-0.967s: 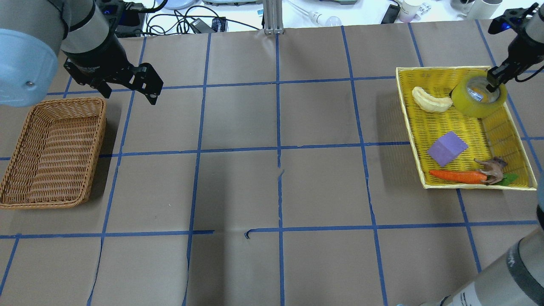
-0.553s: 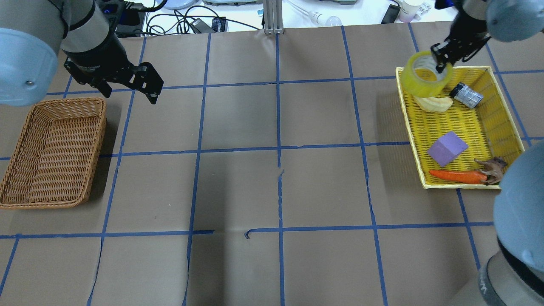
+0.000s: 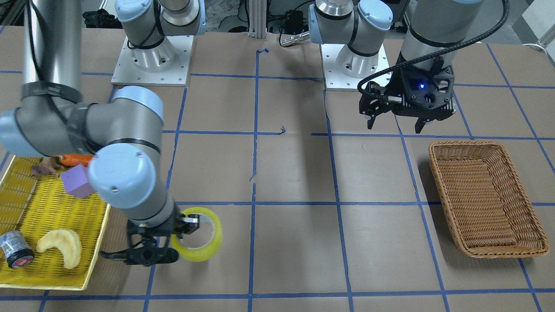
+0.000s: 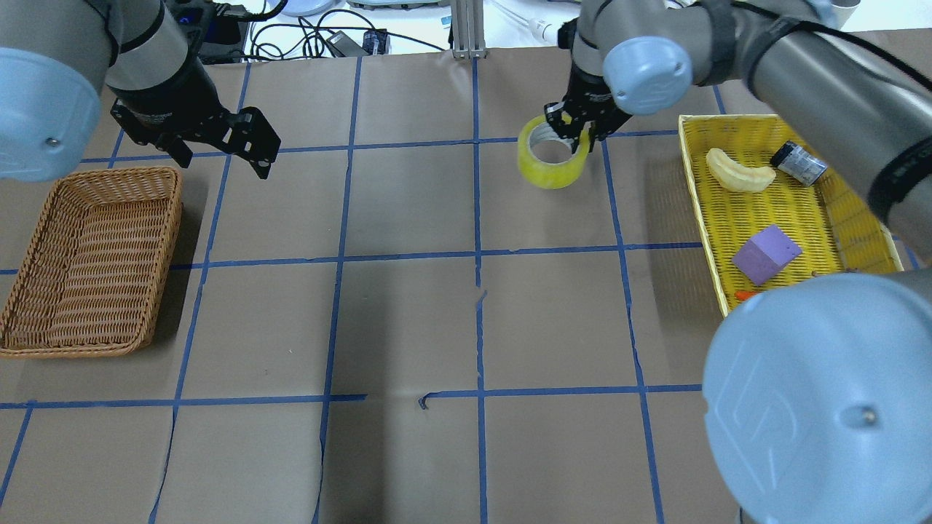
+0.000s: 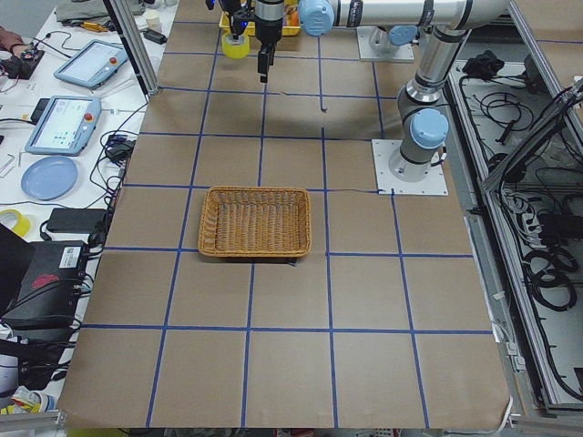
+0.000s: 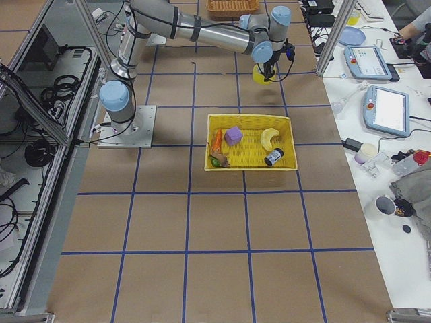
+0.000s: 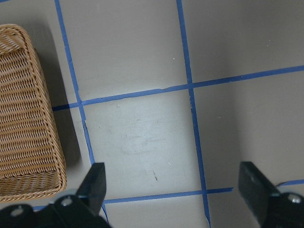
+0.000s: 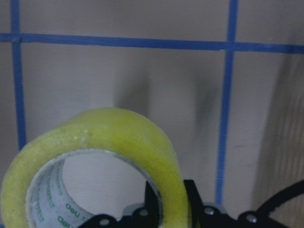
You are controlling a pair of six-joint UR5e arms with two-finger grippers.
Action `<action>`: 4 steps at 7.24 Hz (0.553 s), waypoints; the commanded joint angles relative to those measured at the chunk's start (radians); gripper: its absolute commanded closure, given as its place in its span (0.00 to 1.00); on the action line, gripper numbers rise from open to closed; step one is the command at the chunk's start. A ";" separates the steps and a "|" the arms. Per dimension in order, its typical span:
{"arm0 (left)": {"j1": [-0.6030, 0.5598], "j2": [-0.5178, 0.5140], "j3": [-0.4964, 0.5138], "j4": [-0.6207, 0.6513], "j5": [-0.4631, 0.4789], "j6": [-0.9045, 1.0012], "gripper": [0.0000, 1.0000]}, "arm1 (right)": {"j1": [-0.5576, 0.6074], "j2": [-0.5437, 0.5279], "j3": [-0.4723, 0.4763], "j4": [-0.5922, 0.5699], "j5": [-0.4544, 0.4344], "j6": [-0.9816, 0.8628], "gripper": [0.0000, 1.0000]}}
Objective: Transfer tape with both arms
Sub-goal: 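Carry the tape roll with the right gripper to the table center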
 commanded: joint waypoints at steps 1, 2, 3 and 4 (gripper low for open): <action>0.000 -0.010 0.000 0.004 0.000 0.001 0.00 | 0.116 0.054 0.016 -0.046 0.013 0.143 1.00; 0.000 -0.007 0.000 0.009 0.000 -0.001 0.00 | 0.125 0.054 0.039 -0.059 0.013 0.145 1.00; 0.000 -0.007 0.000 0.010 0.000 -0.001 0.00 | 0.135 0.057 0.051 -0.094 0.011 0.136 1.00; 0.000 -0.007 0.000 0.010 0.002 0.001 0.00 | 0.132 0.072 0.019 -0.106 0.010 0.127 1.00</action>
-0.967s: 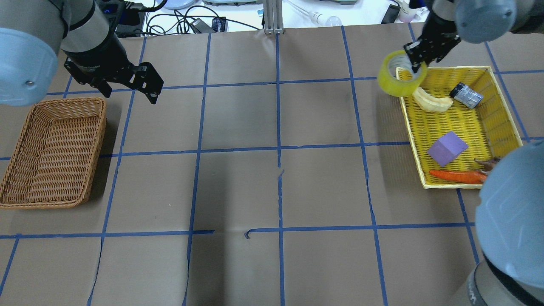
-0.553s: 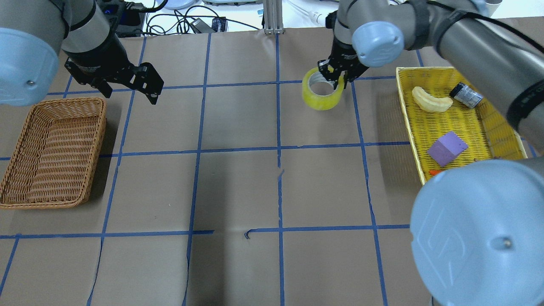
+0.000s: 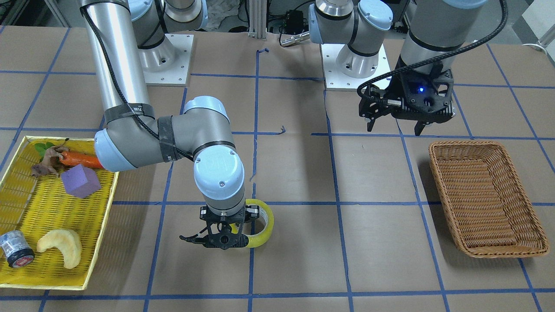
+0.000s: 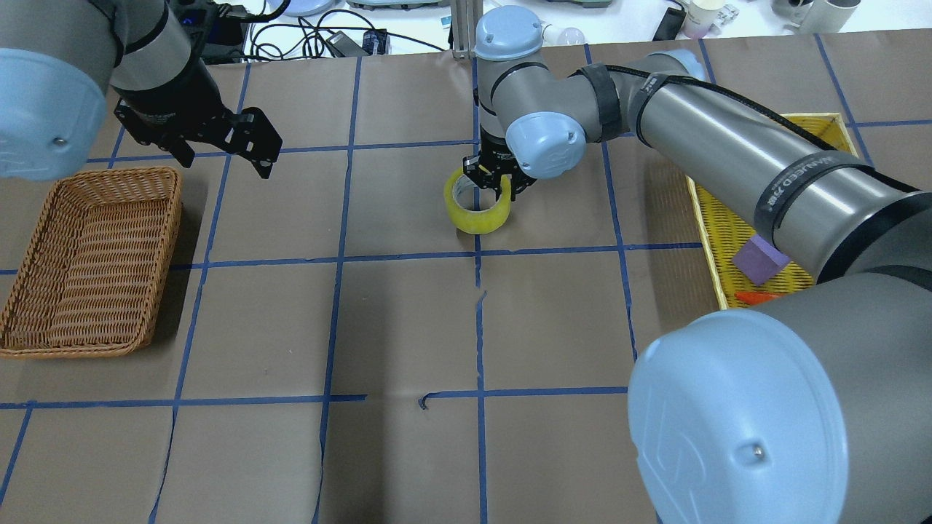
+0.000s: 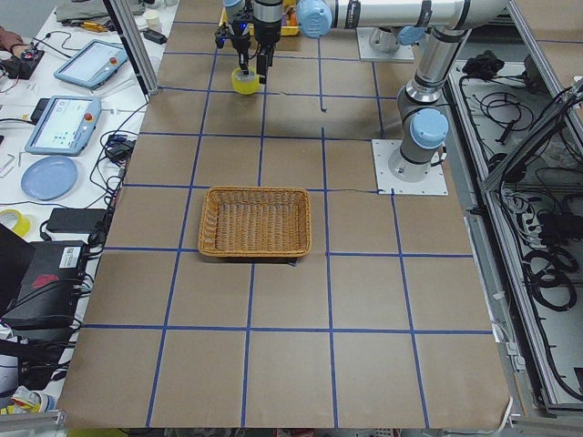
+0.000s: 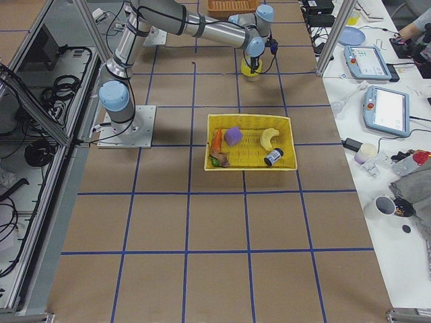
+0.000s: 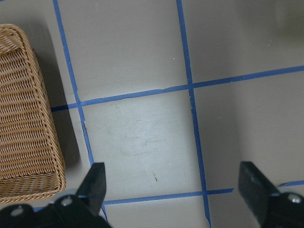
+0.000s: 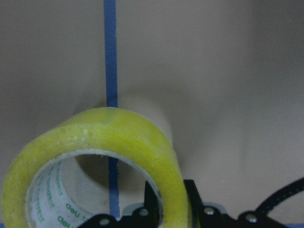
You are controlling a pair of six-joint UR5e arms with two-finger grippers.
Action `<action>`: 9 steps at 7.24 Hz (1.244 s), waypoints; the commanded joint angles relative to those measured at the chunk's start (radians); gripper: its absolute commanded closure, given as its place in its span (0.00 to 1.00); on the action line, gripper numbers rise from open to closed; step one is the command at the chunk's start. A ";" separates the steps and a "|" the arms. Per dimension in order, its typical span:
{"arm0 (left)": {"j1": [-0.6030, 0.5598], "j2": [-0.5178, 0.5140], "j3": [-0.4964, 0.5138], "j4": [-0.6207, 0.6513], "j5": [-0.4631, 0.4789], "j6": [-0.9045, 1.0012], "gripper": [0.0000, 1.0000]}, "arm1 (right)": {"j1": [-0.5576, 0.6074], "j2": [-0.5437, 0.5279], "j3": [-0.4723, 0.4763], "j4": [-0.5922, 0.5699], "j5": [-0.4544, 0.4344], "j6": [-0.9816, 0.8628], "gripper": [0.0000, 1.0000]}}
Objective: Transfer tape with both arms
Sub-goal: 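Carry the tape roll with the right gripper to the table center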
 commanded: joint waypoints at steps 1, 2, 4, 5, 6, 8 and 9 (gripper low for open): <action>0.000 0.000 0.000 0.001 0.001 0.001 0.00 | 0.002 0.043 -0.049 -0.024 -0.003 -0.008 1.00; 0.000 0.000 0.000 0.001 0.000 0.001 0.00 | 0.001 0.061 -0.051 -0.024 -0.002 -0.003 1.00; 0.000 -0.011 -0.002 0.001 -0.006 -0.003 0.00 | 0.001 0.063 -0.041 -0.022 -0.002 -0.006 0.87; -0.002 -0.014 0.000 0.003 -0.006 0.001 0.00 | 0.001 0.063 -0.028 -0.022 -0.002 -0.006 0.39; -0.002 -0.014 0.002 0.003 -0.008 -0.013 0.00 | 0.001 0.063 -0.031 -0.021 0.000 0.004 0.10; -0.005 -0.017 -0.002 0.003 -0.010 -0.007 0.00 | -0.007 0.033 -0.066 -0.016 -0.002 -0.003 0.00; -0.003 -0.014 0.000 0.003 -0.008 0.001 0.00 | -0.015 -0.028 -0.067 0.001 -0.006 -0.006 0.00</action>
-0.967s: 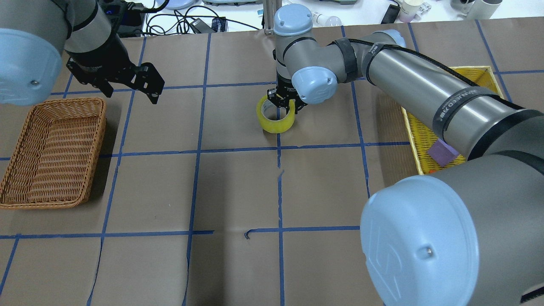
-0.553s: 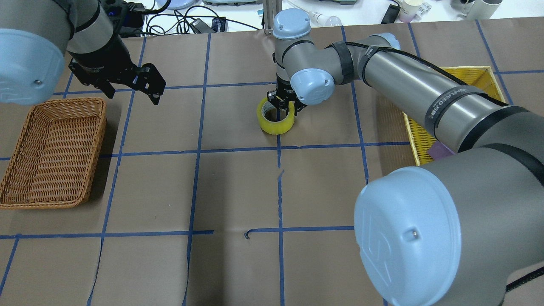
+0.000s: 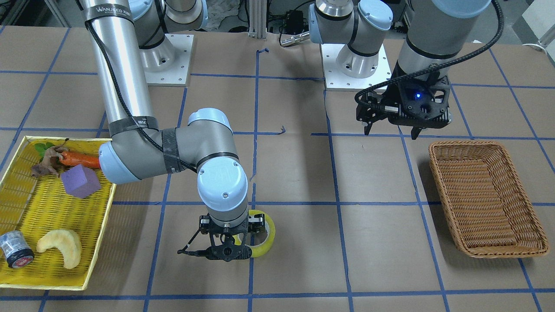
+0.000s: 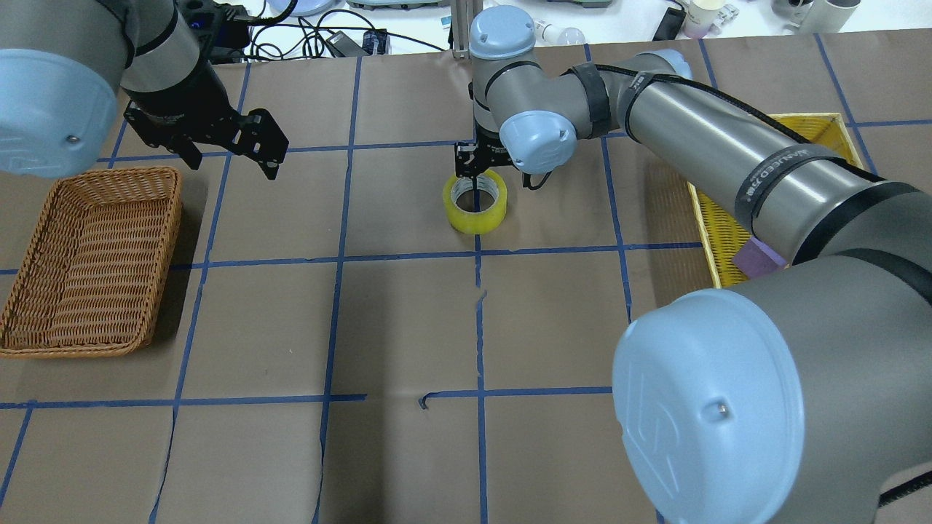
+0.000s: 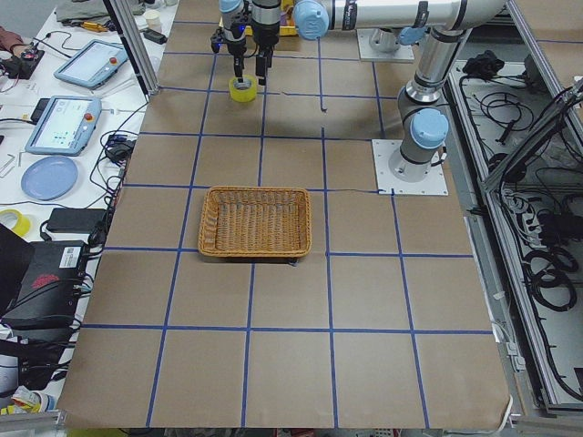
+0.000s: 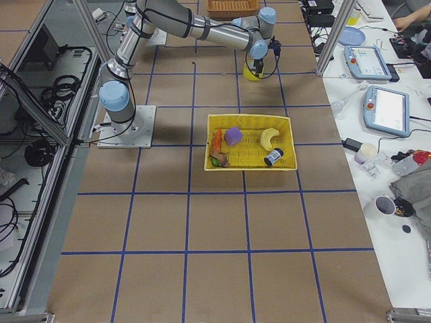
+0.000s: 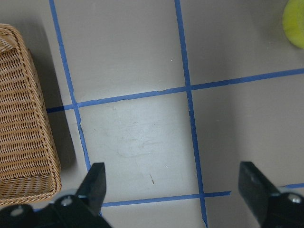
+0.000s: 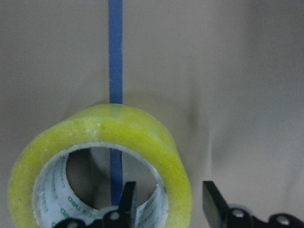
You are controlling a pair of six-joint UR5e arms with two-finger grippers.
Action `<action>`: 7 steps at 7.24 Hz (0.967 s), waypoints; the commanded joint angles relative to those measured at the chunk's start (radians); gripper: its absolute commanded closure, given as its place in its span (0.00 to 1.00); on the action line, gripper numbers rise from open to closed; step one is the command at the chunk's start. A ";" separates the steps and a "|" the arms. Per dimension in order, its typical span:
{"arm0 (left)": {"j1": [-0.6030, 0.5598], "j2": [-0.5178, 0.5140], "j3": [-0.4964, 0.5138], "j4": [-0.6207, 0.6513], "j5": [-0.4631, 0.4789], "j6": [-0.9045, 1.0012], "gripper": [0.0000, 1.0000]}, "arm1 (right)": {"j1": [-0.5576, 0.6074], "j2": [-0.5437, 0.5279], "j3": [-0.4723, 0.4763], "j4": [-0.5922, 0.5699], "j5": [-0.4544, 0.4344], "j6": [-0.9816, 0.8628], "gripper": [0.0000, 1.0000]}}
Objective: Transfer tape with both arms
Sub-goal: 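Open the right gripper and raise it back toward the tray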
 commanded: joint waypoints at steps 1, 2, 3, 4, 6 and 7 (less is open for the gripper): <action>-0.001 0.000 -0.001 0.000 -0.001 0.004 0.00 | -0.033 -0.122 -0.008 0.095 -0.007 -0.005 0.00; -0.001 0.000 0.000 0.000 0.001 -0.006 0.00 | -0.075 -0.193 -0.007 0.180 -0.004 -0.040 0.00; -0.003 -0.002 -0.001 -0.001 -0.002 -0.013 0.00 | -0.138 -0.272 -0.004 0.266 -0.001 -0.141 0.00; 0.000 -0.002 -0.003 -0.003 -0.001 -0.013 0.00 | -0.196 -0.357 0.013 0.318 -0.001 -0.193 0.00; 0.000 -0.058 -0.018 0.059 -0.001 -0.185 0.00 | -0.249 -0.498 0.119 0.332 -0.001 -0.281 0.00; -0.001 -0.111 -0.036 0.190 -0.026 -0.220 0.00 | -0.249 -0.575 0.184 0.332 -0.001 -0.280 0.00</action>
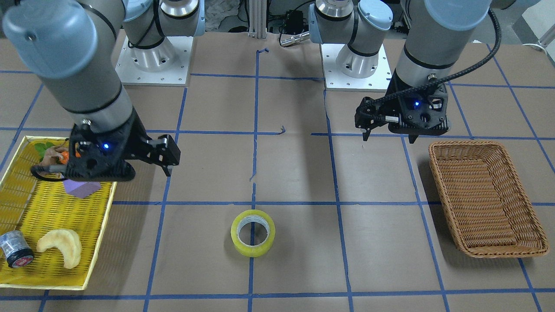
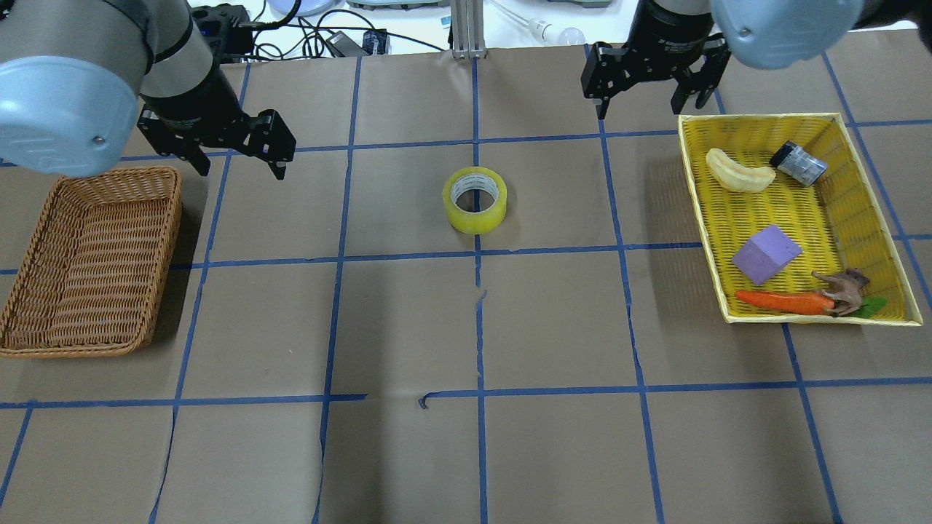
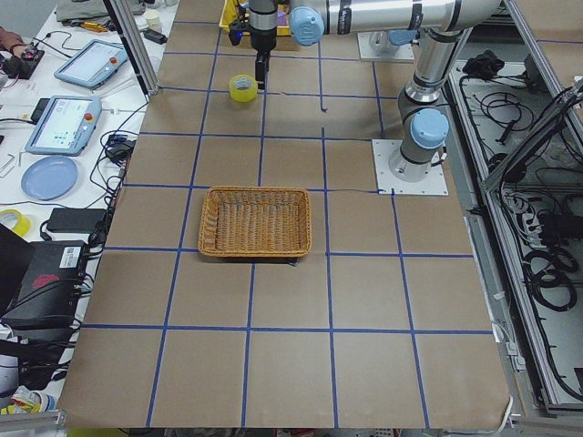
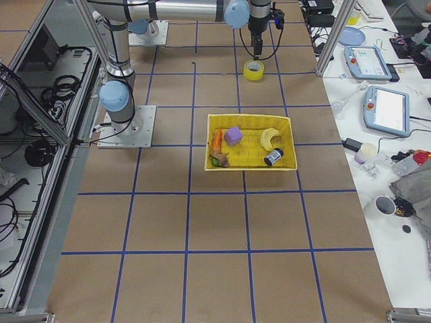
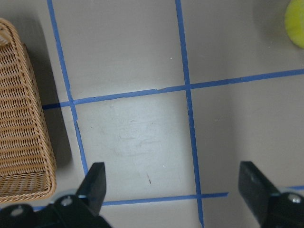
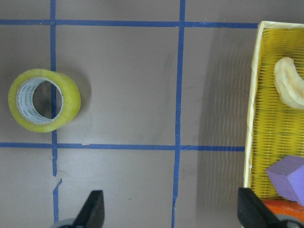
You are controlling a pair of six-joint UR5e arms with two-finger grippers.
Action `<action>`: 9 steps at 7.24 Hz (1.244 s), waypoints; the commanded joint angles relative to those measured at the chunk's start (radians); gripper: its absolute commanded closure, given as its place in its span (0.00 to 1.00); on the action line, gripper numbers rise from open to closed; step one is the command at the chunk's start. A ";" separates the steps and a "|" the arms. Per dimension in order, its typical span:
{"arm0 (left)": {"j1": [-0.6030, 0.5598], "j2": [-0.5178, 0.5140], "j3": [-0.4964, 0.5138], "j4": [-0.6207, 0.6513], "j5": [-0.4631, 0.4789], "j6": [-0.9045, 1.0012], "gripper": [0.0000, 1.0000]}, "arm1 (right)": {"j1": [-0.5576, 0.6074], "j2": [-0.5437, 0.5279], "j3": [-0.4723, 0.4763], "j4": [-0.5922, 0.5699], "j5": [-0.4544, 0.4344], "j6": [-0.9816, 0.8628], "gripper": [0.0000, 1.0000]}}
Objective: Transfer tape with both arms
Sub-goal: 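Reach the left gripper to the tape roll and grasp its rim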
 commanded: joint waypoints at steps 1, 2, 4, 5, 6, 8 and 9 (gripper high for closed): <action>-0.003 -0.115 -0.060 0.272 -0.134 -0.087 0.00 | -0.010 -0.137 0.108 0.004 0.002 -0.020 0.00; -0.007 -0.165 -0.082 0.378 -0.183 -0.092 0.00 | -0.011 -0.140 0.106 0.008 0.002 -0.021 0.00; -0.056 -0.245 -0.080 0.514 -0.233 -0.109 0.00 | -0.010 -0.141 0.103 0.007 0.003 -0.024 0.00; -0.105 -0.279 -0.079 0.563 -0.231 -0.145 0.00 | -0.010 -0.141 0.104 0.010 0.003 -0.024 0.00; -0.147 -0.301 -0.079 0.606 -0.234 -0.172 0.00 | -0.008 -0.141 0.104 0.013 0.002 -0.024 0.00; -0.182 -0.371 -0.080 0.634 -0.234 -0.195 0.00 | -0.008 -0.141 0.107 0.011 0.019 -0.024 0.00; -0.219 -0.403 -0.080 0.680 -0.223 -0.228 0.00 | -0.008 -0.141 0.107 0.011 0.032 -0.023 0.00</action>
